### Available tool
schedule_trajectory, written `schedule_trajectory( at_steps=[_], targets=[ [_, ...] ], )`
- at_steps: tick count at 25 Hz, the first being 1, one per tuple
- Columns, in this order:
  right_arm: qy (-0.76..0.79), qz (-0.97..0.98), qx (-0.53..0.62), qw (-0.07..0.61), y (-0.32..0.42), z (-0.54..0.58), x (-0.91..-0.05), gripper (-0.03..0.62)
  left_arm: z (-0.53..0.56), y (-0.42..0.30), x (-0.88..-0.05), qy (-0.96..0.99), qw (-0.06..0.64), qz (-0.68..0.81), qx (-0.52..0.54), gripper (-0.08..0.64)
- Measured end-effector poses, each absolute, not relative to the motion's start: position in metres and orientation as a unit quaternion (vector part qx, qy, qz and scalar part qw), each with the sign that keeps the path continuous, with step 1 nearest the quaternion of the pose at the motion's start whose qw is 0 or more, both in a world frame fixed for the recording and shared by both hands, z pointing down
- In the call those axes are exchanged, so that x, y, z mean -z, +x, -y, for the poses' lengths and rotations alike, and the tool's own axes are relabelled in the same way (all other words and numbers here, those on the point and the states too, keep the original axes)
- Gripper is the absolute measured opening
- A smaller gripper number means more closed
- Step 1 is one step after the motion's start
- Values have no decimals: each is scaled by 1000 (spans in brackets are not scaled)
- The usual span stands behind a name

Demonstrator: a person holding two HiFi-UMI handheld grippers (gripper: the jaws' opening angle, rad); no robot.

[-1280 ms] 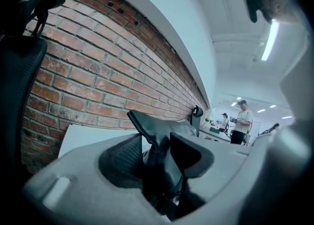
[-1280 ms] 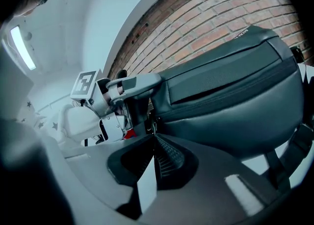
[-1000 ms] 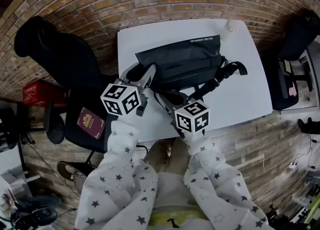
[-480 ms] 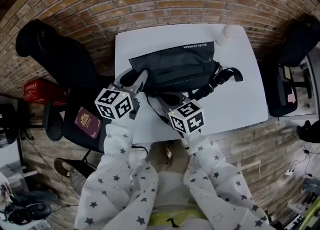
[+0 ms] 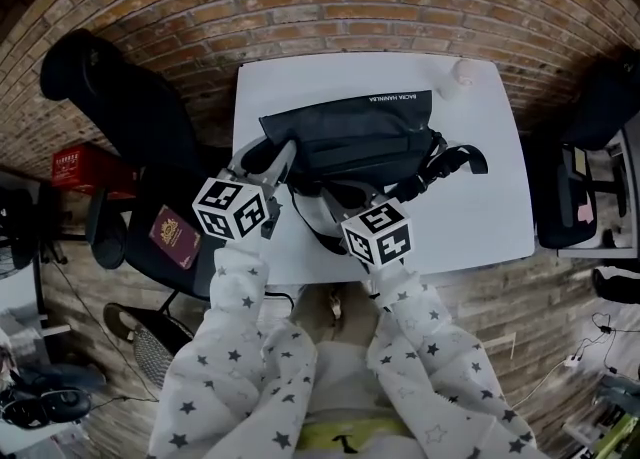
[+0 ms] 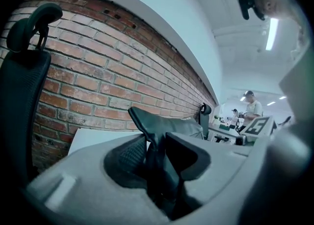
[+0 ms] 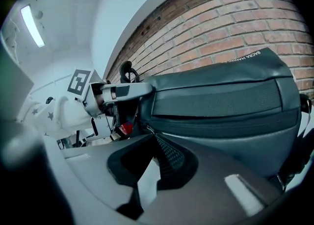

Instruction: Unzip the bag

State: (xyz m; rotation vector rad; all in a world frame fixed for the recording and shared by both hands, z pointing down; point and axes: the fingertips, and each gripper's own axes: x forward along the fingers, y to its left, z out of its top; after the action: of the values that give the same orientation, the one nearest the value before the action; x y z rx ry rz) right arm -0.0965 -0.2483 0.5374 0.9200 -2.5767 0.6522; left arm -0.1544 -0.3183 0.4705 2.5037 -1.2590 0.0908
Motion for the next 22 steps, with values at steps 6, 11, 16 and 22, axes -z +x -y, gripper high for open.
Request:
schedule_trajectory(
  at_steps=[6, 11, 16, 22],
  targets=[
    [336, 900, -228, 161, -80, 253, -538, 18, 318, -151, -471, 873, 160, 459, -34, 120],
    [333, 902, -221, 161, -73, 254, -538, 18, 316, -148, -472, 867, 155, 473, -33, 120],
    [353, 894, -227, 157, -57, 259, -537, 19, 316, -150, -471, 858, 151, 489, -31, 121],
    [359, 893, -222, 158, -52, 261, -535, 20, 316, -154, -471, 851, 147, 504, -28, 123]
  ],
)
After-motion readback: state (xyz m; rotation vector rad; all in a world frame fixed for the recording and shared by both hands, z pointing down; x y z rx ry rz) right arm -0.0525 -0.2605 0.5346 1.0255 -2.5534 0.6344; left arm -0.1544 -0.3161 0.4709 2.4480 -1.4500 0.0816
